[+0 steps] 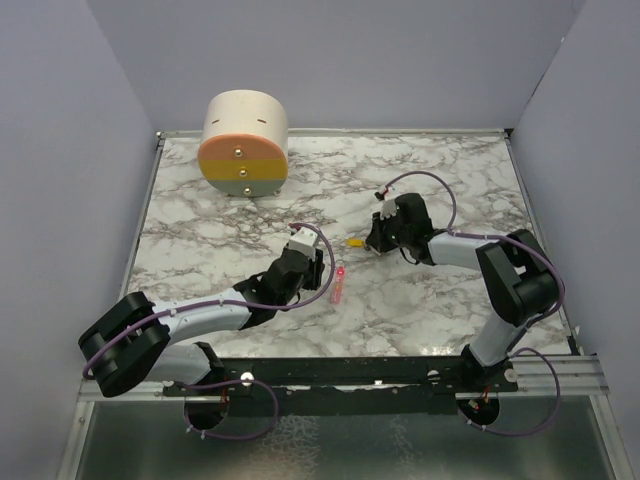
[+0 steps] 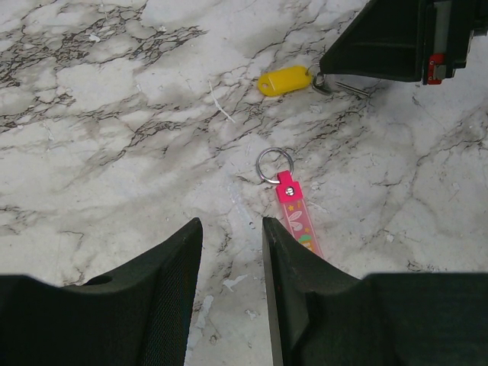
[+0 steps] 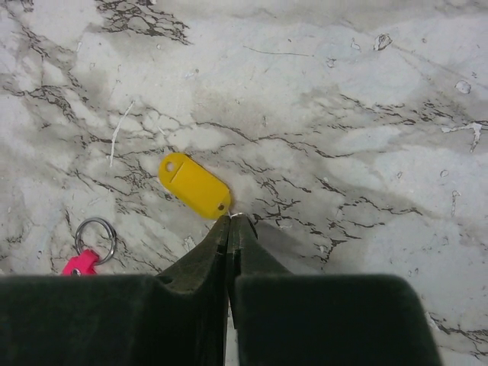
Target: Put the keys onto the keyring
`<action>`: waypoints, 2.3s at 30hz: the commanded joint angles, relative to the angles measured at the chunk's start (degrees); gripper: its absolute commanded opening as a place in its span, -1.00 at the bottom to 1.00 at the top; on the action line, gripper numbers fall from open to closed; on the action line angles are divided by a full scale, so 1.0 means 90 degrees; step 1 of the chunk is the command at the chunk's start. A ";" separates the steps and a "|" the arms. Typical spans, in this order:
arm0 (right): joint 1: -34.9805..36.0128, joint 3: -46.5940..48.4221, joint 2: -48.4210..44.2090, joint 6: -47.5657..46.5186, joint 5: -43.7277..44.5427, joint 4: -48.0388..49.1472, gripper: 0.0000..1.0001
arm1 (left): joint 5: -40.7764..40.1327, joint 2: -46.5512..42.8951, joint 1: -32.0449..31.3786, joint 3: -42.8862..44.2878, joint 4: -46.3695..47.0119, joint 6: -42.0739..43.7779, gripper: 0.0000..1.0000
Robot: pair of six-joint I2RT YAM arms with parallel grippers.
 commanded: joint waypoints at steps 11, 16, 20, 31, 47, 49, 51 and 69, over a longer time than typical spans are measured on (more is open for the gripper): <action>0.0028 -0.0395 -0.0958 0.0146 -0.0075 0.0281 -0.98 | -0.0155 -0.0037 -0.0033 -0.0058 0.0156 0.0024 -0.20; 0.0027 -0.0347 -0.0870 0.0132 0.0092 0.0159 -0.87 | -0.0126 -0.0031 -0.0035 -0.0051 0.0160 0.0006 -0.20; 0.0027 -0.0116 -0.0548 0.0161 0.0270 -0.0103 -0.36 | -0.0121 -0.0050 -0.0036 -0.0058 0.0155 0.0009 -0.20; 0.0028 0.0120 -0.0079 0.0235 0.0491 -0.0160 -0.30 | -0.0179 -0.0125 -0.0031 -0.0101 0.0155 0.0029 -0.03; 0.0028 0.0169 0.0021 0.0233 0.0486 -0.0099 -0.65 | -0.0239 -0.0110 -0.0031 -0.0109 0.0154 0.0086 -0.01; 0.0028 0.0160 0.0000 0.0237 0.0493 -0.0096 -0.73 | -0.0242 -0.0110 -0.0033 -0.0108 0.0156 0.0079 -0.01; 0.0028 0.0136 -0.0047 0.0227 0.0516 -0.0095 -0.80 | -0.0232 -0.0110 -0.0031 -0.0100 0.0157 0.0078 -0.01; 0.0026 -0.0532 -0.1266 0.0143 0.0494 0.0423 -0.98 | -0.0146 -0.0112 -0.0036 -0.0068 0.0155 0.0022 -0.01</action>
